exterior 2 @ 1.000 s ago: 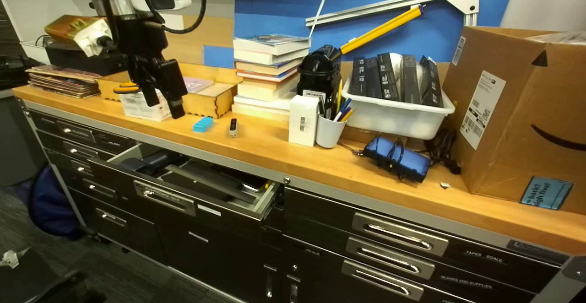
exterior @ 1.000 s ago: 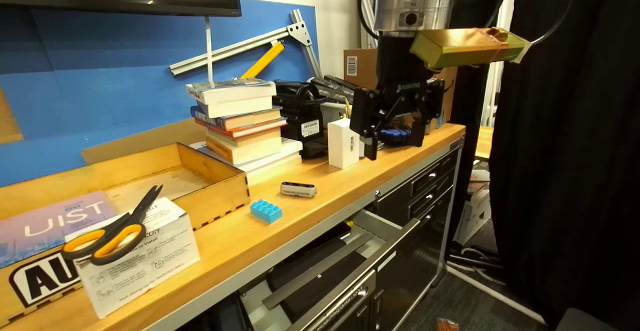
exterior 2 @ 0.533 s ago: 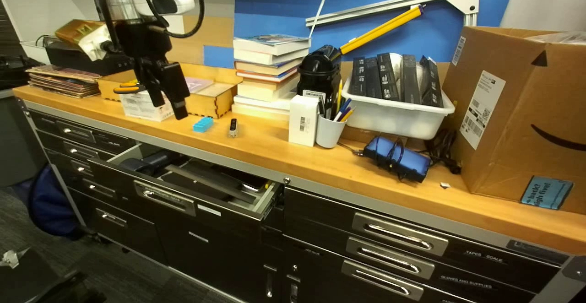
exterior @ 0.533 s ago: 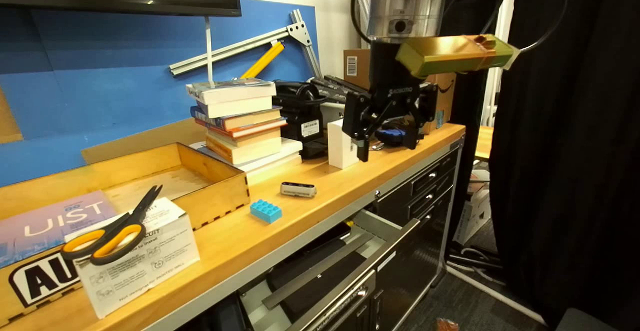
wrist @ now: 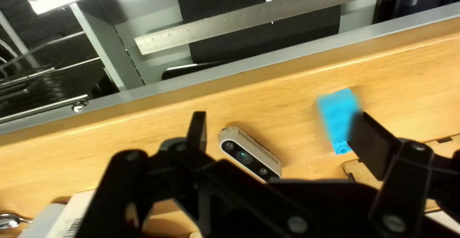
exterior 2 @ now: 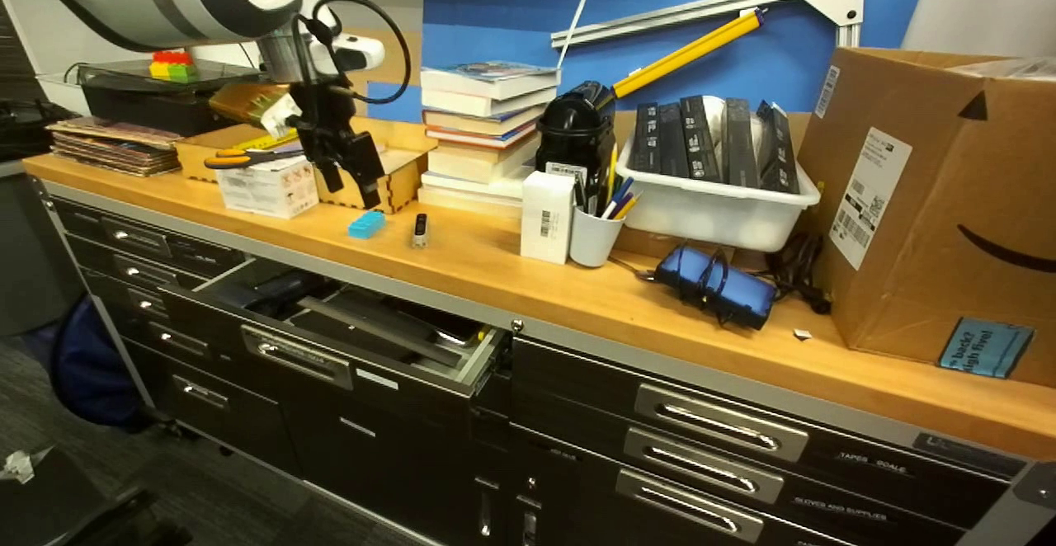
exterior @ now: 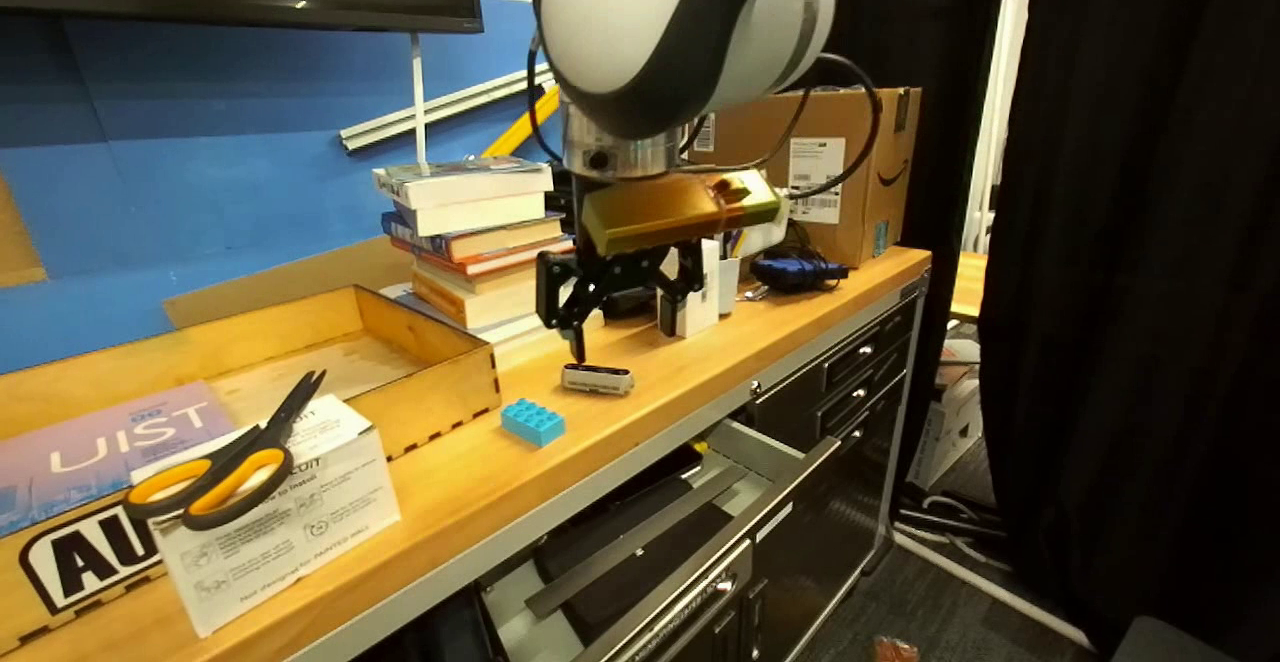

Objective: Put the blue object in the drawer and close the drawer

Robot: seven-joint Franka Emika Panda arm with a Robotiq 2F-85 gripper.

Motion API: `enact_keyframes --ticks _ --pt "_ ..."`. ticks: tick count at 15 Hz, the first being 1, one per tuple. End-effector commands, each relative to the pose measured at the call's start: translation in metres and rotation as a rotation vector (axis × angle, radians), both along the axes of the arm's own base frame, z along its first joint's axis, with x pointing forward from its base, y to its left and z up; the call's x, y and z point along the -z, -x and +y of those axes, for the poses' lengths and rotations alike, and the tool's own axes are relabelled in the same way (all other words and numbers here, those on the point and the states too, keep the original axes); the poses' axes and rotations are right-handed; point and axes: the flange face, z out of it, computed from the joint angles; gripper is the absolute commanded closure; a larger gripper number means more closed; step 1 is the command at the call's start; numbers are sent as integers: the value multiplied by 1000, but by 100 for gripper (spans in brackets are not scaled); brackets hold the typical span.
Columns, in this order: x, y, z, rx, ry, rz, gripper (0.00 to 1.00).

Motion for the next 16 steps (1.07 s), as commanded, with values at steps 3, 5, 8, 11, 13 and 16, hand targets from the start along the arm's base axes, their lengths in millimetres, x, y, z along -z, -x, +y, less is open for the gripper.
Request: enact_keyframes --ticks 3,5,8,11,13,16 --pt "33 -64 35 -117 -30 73 0" --pt "45 -72 46 -172 -44 104 0" --pt "61 -76 63 -236 -61 148 0" --pt "75 -78 76 -269 -56 175 0" --pt "82 -80 79 -273 -43 164 25" --pt "86 -84 80 -250 -40 144 42"
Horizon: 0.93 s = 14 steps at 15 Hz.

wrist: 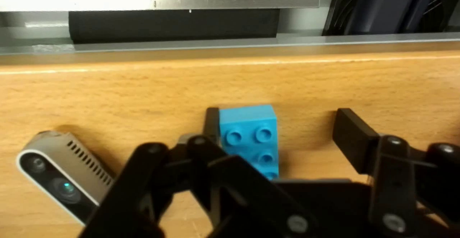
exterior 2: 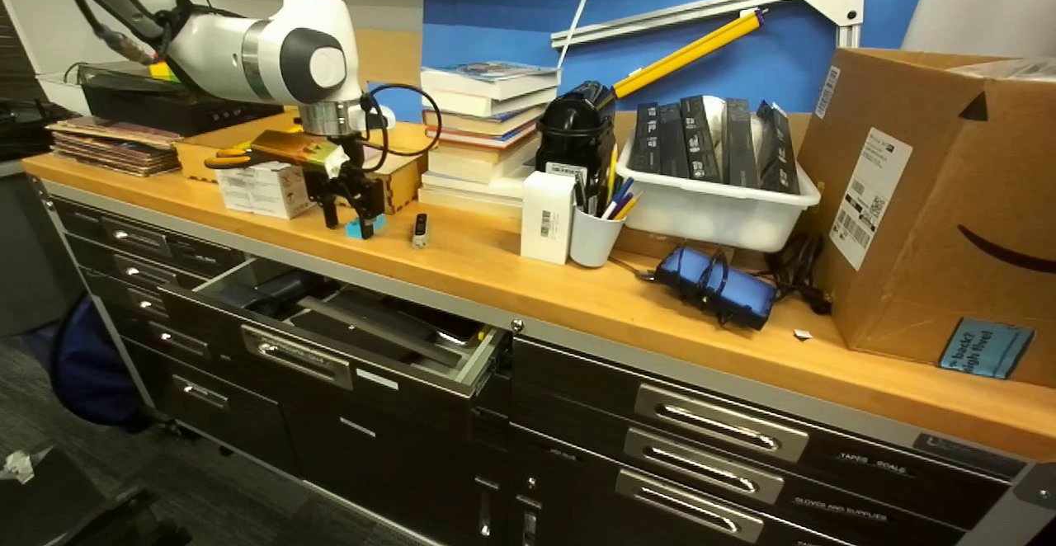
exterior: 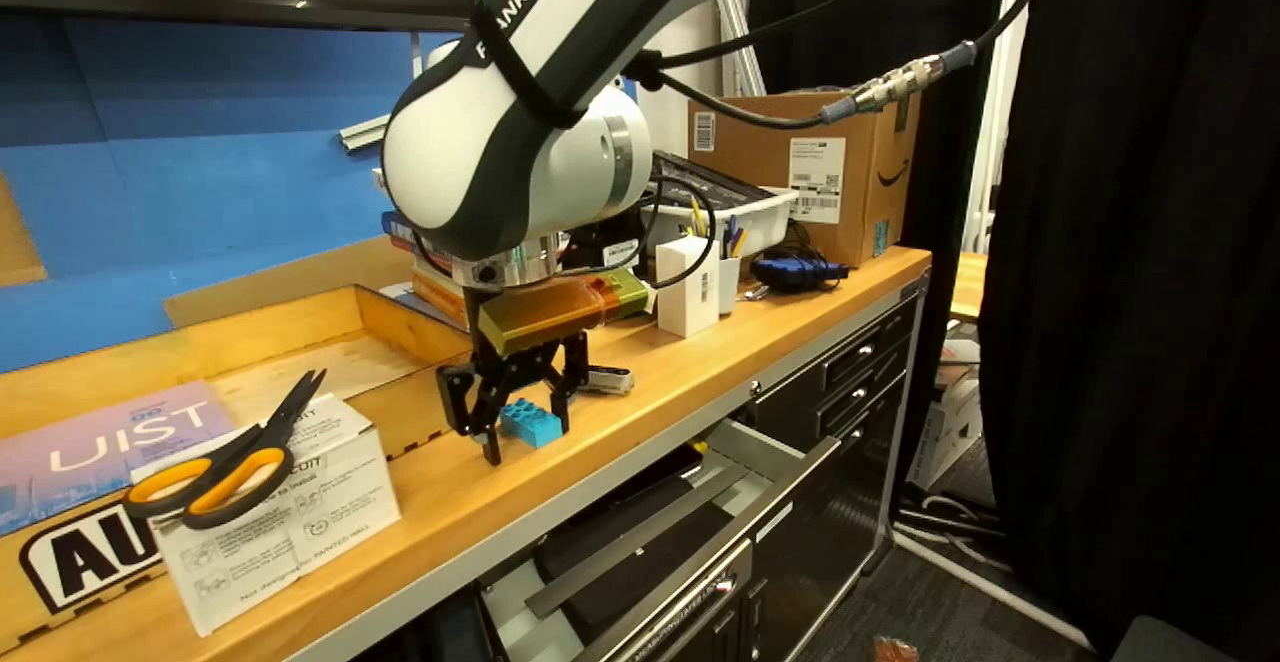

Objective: Put the blue object in the drawer and close the drawer

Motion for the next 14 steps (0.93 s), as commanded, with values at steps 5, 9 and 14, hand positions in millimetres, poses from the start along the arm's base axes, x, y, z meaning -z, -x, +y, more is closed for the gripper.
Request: enact_keyframes --ticks 5,9,14 --pt "-9 -17 -7 56 26 -67 81" --pt "-15 1 -23 103 29 -33 86" --pt "-17 60 -50 113 79 5 87"
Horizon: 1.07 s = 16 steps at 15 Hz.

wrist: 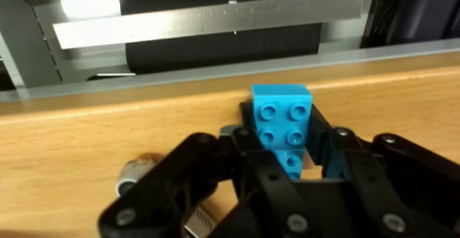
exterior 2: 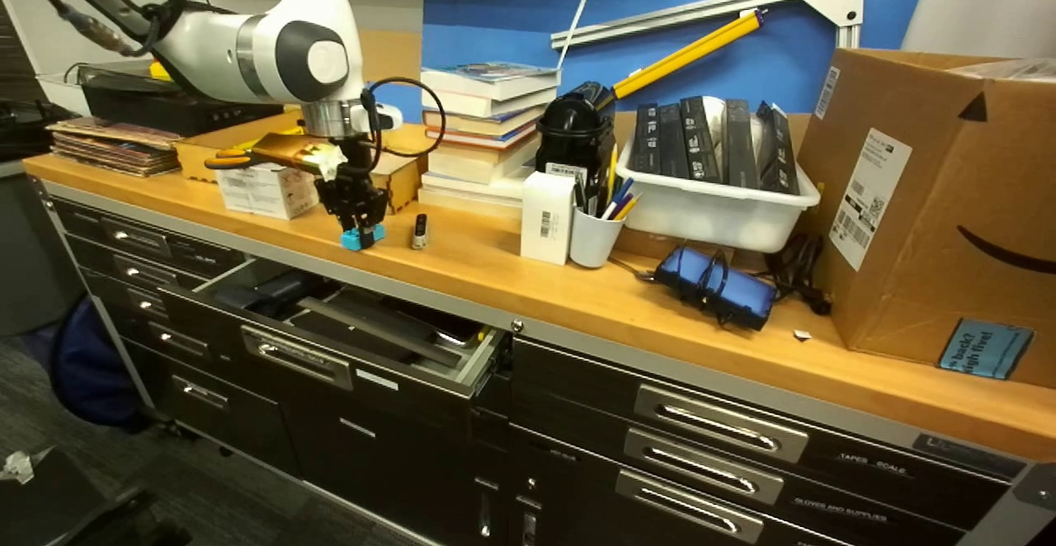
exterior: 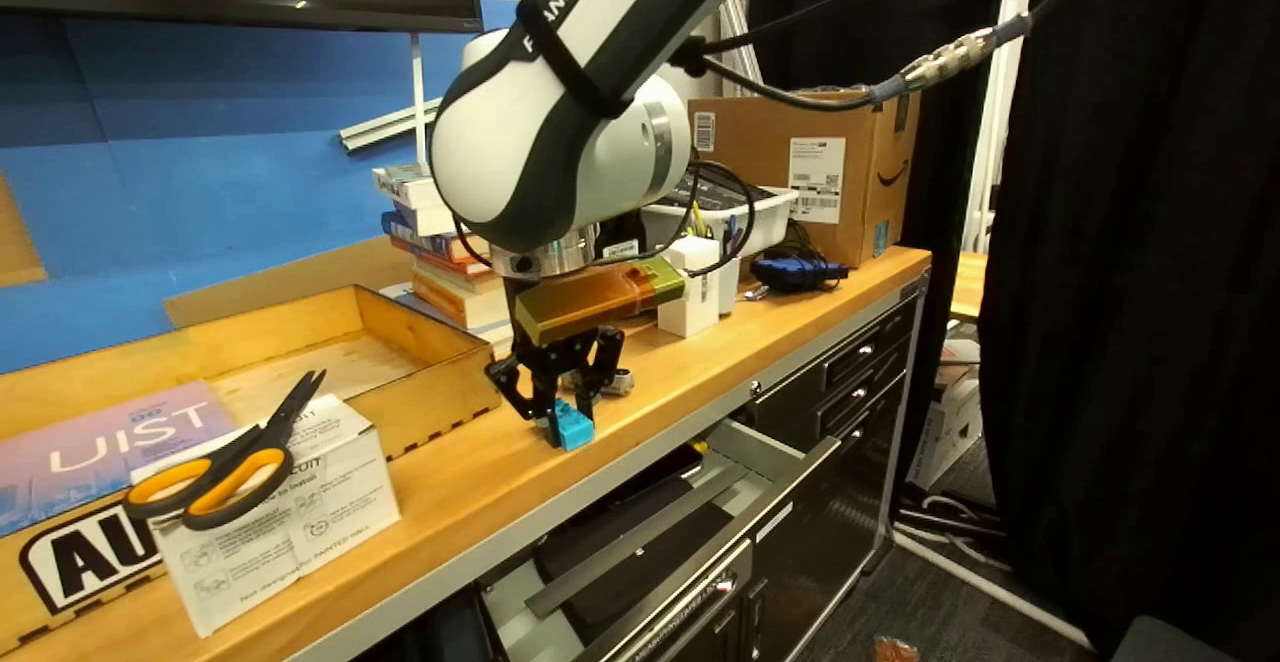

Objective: Put the blue object in the drawer and close the drawer

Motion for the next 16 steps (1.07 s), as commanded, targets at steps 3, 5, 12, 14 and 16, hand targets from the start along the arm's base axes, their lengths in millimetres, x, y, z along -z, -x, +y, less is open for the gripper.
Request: enact_keyframes --ticks 3,5,12,14,16 --pt "-4 81 -28 26 9 34 86" --pt "9 95 -28 45 5 32 86" --pt "69 92 -4 159 30 -60 87" --pt "79 85 0 186 46 -83 87" --pt "85 81 2 218 57 -79 39"
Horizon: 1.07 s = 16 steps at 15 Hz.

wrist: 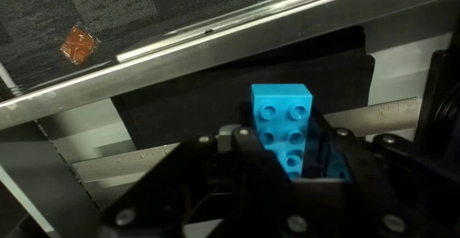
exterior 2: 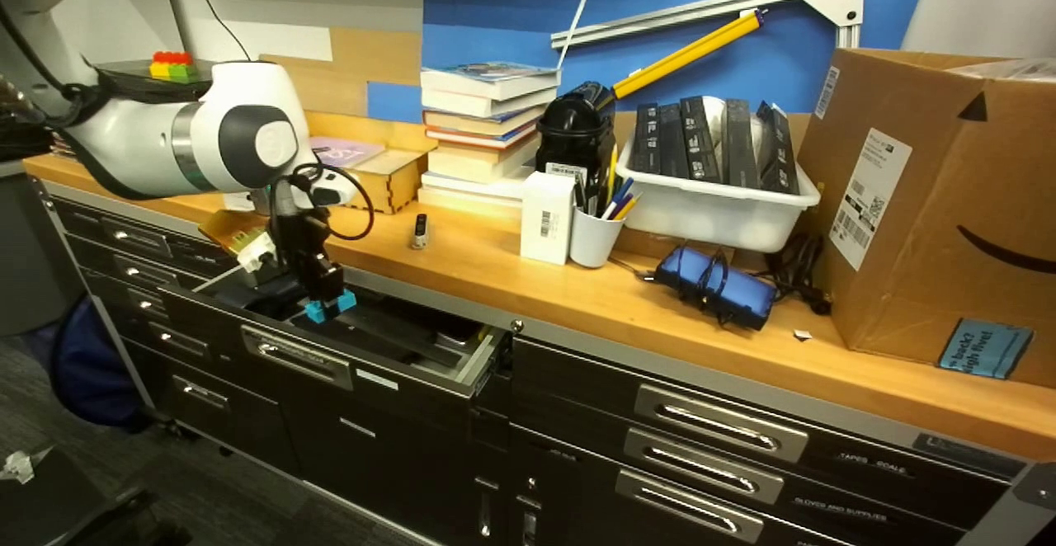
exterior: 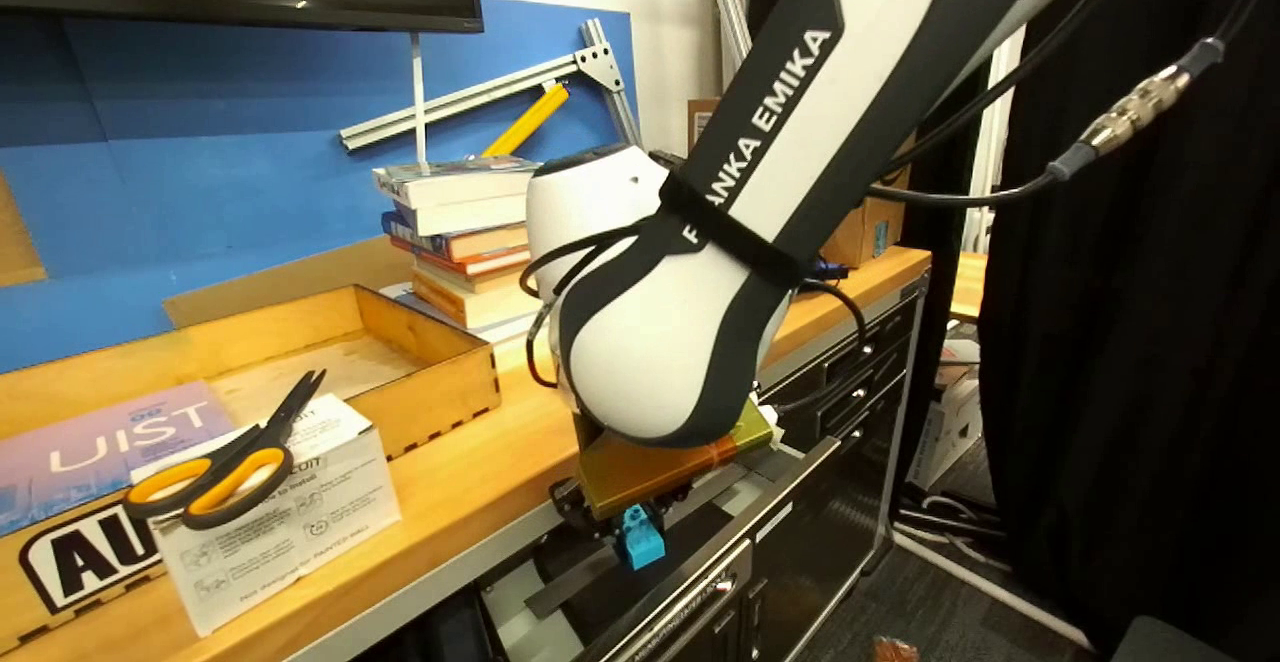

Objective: Put the blue object in the drawer and close the drawer

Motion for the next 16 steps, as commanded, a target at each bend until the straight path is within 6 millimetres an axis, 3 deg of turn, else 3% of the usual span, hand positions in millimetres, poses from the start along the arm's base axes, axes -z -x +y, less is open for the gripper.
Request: enact_keyframes --ticks 1,6,10,14,16 --pt "2 -12 4 51 22 -20 38" --pt "-17 -3 -12 73 20 11 1" --pt "-28 12 -30 57 84 135 0" --pt "-12 28 -37 -4 117 272 1" --pt "5 35 -34 -30 115 300 0"
